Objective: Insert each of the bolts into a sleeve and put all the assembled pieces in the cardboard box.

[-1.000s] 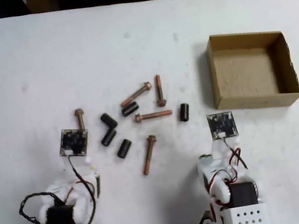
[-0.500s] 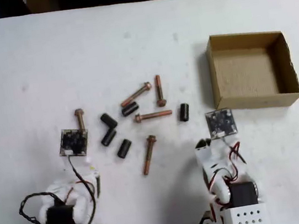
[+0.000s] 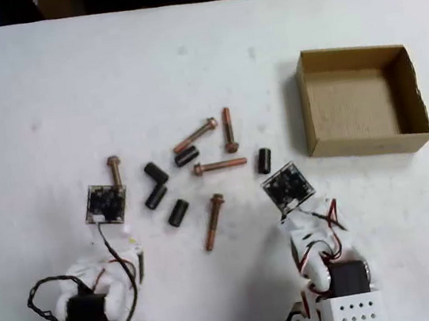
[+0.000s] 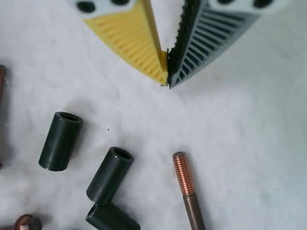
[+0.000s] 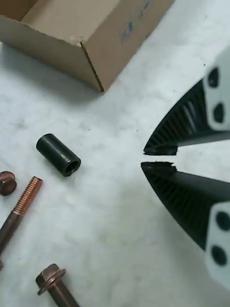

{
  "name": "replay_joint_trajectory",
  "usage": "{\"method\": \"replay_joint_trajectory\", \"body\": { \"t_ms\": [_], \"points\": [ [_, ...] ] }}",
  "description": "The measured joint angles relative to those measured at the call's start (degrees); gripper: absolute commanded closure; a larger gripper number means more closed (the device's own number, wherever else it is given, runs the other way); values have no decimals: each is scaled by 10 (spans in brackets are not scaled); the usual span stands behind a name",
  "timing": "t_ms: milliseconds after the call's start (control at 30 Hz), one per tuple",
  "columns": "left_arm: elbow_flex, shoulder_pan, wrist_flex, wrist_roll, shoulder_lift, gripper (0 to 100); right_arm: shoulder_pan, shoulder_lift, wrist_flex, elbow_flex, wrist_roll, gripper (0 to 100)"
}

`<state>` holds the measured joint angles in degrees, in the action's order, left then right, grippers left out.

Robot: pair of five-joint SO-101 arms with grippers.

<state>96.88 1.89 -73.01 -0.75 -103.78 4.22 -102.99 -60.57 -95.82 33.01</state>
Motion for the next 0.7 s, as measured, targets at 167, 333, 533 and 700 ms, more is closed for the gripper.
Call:
{"method": "replay_joint_trajectory", "body": {
  "t_ms": [167, 333, 533, 700],
  "points": [
    [0, 0, 0, 0, 0, 977, -46, 0, -3, 37, 4, 950],
    [0, 0, 0, 0, 0, 977, -71, 0, -59, 137, 4, 887],
    [0, 0, 0, 0, 0, 977, -73, 0, -106, 271, 4, 925],
    [0, 0, 0, 0, 0, 977, -64, 91, -109, 353, -36, 929]
  ]
}}
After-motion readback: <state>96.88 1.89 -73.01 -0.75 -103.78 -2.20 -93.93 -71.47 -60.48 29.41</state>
